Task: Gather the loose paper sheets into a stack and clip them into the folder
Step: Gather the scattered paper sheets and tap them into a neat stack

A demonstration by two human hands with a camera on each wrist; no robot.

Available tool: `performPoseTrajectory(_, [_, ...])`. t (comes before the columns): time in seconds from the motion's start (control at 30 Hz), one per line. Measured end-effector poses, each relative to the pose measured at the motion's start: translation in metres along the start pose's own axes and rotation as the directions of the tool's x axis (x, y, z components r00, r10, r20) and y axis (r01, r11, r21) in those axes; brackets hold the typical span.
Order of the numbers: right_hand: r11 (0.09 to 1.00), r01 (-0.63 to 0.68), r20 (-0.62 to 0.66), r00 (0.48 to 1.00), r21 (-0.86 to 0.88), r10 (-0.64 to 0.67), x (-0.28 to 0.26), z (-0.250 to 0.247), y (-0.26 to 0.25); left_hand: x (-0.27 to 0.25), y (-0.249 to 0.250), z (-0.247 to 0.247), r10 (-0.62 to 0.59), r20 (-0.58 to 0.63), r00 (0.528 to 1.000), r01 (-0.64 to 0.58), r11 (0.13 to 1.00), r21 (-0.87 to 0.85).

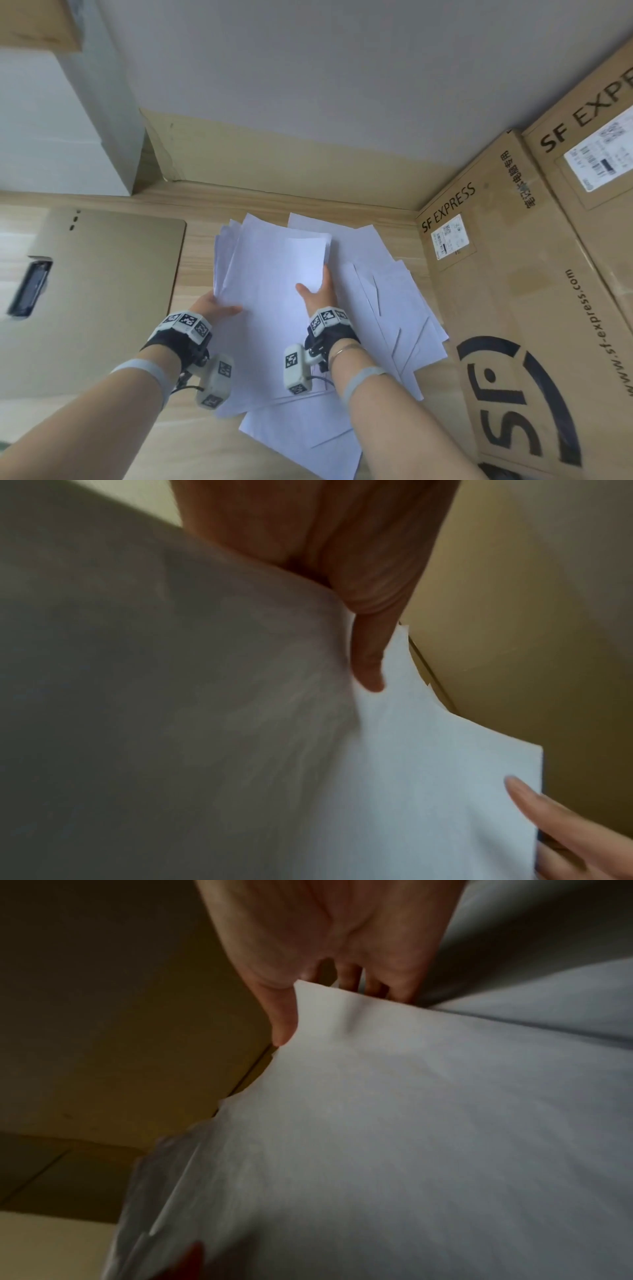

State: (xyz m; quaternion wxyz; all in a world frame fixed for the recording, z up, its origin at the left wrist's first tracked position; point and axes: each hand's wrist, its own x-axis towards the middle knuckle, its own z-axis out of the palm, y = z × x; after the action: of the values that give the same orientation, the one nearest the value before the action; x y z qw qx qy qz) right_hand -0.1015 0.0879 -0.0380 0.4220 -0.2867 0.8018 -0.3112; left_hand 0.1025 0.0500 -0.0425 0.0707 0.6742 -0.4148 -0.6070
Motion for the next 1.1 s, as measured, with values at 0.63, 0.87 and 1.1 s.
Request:
performPoseTrajectory(0.63, [0.782, 0.451, -0.117, 0.887, 0.429, -0.447, -0.053, -0.096, -0.116, -0.076, 0.115, -0.039, 0.604, -0.143, 0.784, -0.597, 0.672, -0.438])
performPoseTrajectory(0.87, [0.733, 0.53, -0.053, 0.824, 0.426, -0.564, -0.048, -0.085, -0.111, -0.092, 0.129, -0.042, 0.667, -0.263, 0.698, -0.686, 0.516, -0.513])
performPoseTrajectory(1.1, [0.681, 0.585, -0.084, 0.782, 0.44, -0.617, -0.05, -0.084, -0.116, -0.092, 0.155, -0.036, 0.624, -0.464, 0.628, -0.776, 0.46, -0.431])
